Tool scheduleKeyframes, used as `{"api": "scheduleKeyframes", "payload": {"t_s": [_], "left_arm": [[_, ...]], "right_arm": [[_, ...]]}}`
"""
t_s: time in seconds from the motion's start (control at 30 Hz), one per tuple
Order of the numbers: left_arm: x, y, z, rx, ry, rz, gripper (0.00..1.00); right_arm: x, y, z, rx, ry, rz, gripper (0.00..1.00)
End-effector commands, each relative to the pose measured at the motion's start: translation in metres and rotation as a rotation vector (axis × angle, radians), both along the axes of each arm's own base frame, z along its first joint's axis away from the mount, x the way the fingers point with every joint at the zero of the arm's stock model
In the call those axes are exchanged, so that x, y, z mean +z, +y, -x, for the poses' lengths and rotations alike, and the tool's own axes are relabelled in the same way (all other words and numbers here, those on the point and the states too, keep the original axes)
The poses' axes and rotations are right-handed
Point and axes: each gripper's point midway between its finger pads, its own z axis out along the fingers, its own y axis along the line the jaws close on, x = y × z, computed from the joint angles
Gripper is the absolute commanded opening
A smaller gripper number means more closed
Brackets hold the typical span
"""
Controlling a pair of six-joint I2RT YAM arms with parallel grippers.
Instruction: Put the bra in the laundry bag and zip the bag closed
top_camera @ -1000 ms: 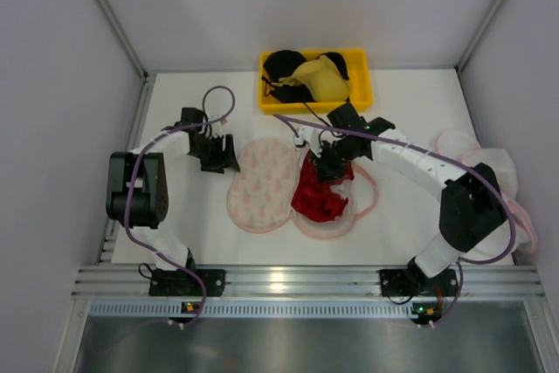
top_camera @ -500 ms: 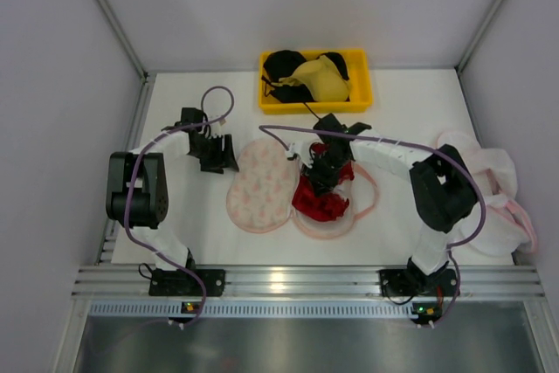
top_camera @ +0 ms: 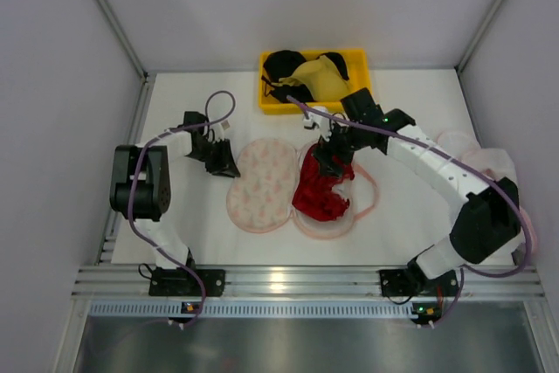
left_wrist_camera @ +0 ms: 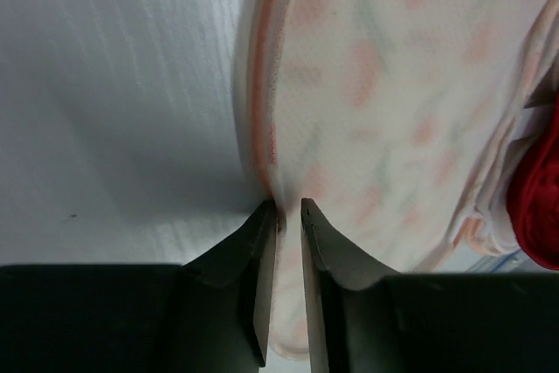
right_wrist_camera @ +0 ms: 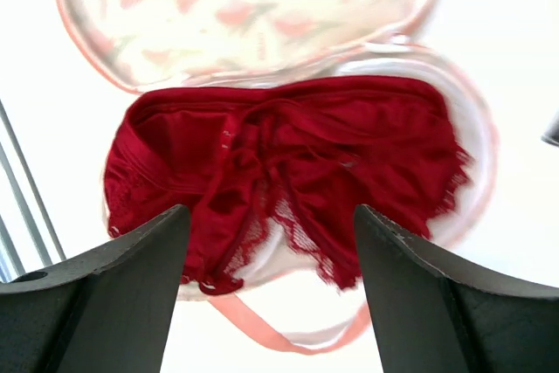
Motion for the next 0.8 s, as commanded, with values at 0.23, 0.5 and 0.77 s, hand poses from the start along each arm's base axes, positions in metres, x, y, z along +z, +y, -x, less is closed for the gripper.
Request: {"api": "scheduleKeyframes", "payload": {"t_s": [0.23,0.5,0.77], "left_arm": [[0.05,-0.017,-0.004,-0.051,-0.097,0.1,0.0],[0.115,-0.05,-0.002,-0.148,-0.239,0.222,0.0],[0.122,-0.058,-0.008,-0.157,-0.237,0.251,0.0]], "right_arm": [[-0.007,-0.111,-0.028,-0.409,0.077,-0.006,0.69],[-0.009,-0.114,-0.056,-0.501,0.116,-0.122,0.59],[-0.014,-0.069,-0.107,-0.451,0.117,-0.162,0.54]]}}
